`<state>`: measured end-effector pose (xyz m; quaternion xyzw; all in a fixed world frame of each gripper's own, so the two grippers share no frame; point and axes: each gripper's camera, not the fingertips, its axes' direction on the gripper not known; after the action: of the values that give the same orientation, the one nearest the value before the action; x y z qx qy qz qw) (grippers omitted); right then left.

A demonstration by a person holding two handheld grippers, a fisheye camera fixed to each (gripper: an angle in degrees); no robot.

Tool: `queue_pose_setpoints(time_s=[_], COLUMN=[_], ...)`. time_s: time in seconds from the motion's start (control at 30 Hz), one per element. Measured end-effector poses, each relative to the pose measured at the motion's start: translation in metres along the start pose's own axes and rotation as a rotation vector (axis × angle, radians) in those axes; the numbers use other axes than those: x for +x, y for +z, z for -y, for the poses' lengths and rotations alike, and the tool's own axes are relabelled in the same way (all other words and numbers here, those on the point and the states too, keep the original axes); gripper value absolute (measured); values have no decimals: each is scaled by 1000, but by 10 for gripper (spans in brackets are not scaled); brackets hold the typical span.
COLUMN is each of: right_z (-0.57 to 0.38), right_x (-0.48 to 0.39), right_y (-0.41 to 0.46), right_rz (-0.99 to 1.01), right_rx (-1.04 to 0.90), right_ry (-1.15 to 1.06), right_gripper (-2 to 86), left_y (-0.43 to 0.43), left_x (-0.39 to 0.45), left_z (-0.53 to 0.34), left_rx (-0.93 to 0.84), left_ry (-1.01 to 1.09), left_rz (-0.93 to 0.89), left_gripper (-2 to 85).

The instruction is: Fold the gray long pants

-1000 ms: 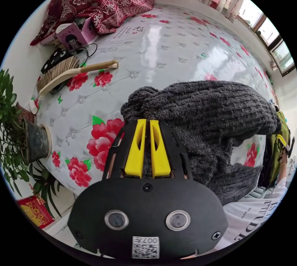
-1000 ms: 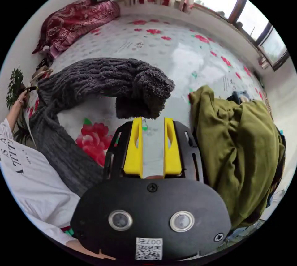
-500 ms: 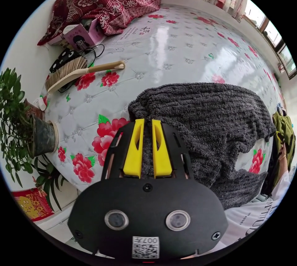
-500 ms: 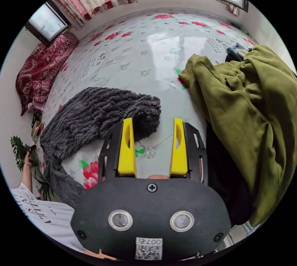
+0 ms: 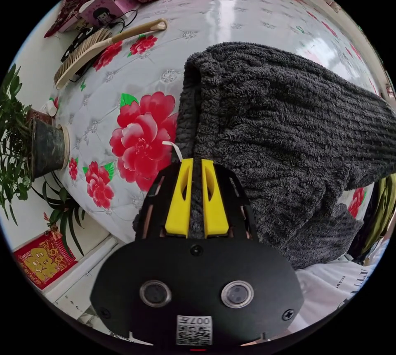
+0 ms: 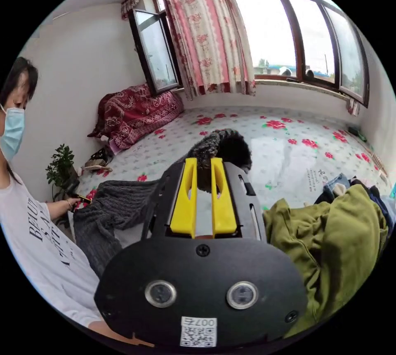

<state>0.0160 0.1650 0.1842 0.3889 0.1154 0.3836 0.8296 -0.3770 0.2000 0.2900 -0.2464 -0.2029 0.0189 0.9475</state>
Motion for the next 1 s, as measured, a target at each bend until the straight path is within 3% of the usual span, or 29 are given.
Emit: queue_pose_setpoints(time_s=[0.1,0.2,0.27,0.43,0.63,0.77,0.83,0.93,1.0], right_z=[-59,-140,-170,-159,-107,-78,-74,-84,-67], right_x=[33,86,91,44,3,32,57,86,78], right_y=[26,65,65,72,186,217,233,283,275], right_rz=[-216,-236,-210,-281,-239,-403,-335,-169,-255], right_rx=[-216,-511,-499,-354,-527,-431,-466,-738,-667], right_ry=[162,444,538,383,133,274,388,479,373], right_gripper=[77,82,84,91,110,119,110,62,30], left_y=[-3,-20,-44,-68,-40,-14,-15,-18,-20], left_x=[2,6,8,17,39,47,49,54,54], left_z=[6,9,11,37,105,129,131,130,130], left_rx=[8,43,97,147,103,28,60,76,86], left_ry=[-19,12,41,109,97,86,85,103,104], left_rz=[-23,-37,-39,-50,-57,11,26,54,61], left_gripper=[27,41,48,55,59,50,45,36,23])
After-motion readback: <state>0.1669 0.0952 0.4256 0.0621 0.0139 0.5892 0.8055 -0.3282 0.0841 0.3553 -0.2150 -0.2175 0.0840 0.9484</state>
